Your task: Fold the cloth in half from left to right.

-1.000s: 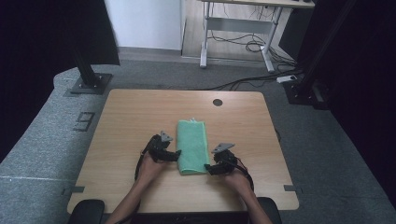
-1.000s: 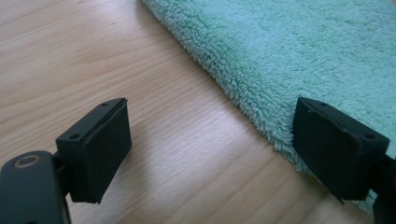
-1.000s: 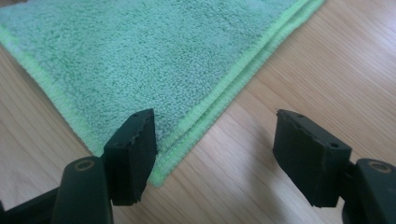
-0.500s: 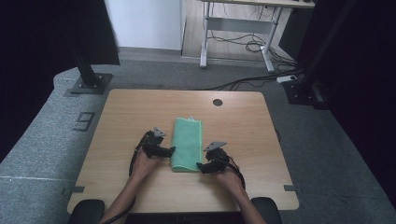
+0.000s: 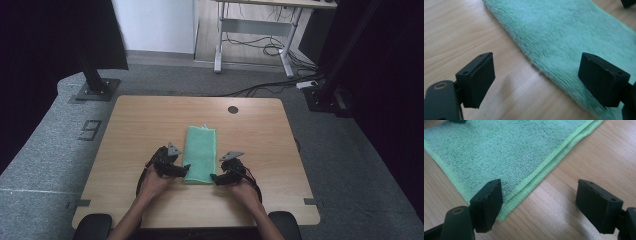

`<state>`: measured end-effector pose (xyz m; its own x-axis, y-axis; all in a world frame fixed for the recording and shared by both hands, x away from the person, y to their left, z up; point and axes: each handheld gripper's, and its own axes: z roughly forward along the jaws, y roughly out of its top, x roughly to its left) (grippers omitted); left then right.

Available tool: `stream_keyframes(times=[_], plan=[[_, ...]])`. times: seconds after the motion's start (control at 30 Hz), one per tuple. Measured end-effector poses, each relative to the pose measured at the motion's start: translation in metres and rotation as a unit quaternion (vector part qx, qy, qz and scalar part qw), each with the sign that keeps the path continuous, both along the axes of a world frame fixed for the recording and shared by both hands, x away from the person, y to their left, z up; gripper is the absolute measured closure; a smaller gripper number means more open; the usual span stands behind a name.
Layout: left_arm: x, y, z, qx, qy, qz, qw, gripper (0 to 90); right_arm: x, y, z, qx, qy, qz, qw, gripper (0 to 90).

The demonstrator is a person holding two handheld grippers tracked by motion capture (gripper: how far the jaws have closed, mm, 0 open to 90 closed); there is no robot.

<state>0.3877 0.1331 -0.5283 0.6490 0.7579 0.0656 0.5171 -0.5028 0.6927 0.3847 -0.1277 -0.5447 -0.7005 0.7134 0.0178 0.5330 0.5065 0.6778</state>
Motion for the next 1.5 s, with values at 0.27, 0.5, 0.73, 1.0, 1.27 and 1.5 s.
stream_keyframes(times=[0.27, 0.5, 0.73, 1.0, 1.27, 1.5], plan=[[-0.014, 0.004, -0.009, 0.040, -0.006, -0.009, 0.9991, 13.5, 0.001, -0.001, -0.001, 0.002, -0.001, 0.001, 1.0000, 19.9], [-0.013, 0.009, -0.015, 0.014, -0.004, -0.011, 0.9998, 13.1, 0.001, -0.002, -0.001, 0.004, -0.003, 0.002, 1.0000, 19.5], [-0.015, 0.015, -0.009, -0.031, 0.003, -0.023, 0.9993, 12.9, 0.001, -0.007, 0.001, 0.011, 0.004, 0.004, 0.9999, 20.3], [-0.030, 0.021, 0.003, -0.006, -0.003, -0.036, 0.9993, 10.3, -0.007, -0.030, 0.018, 0.007, -0.024, -0.009, 0.9997, 17.3], [-0.037, 0.048, -0.002, 0.020, 0.008, -0.017, 0.9996, 6.9, -0.018, -0.052, 0.013, -0.017, -0.017, -0.020, 0.9995, 11.9], [-0.034, 0.064, -0.006, 0.011, 0.021, -0.001, 0.9997, 1.0, -0.019, -0.061, 0.001, -0.023, -0.006, -0.036, 0.9991, 0.0]])
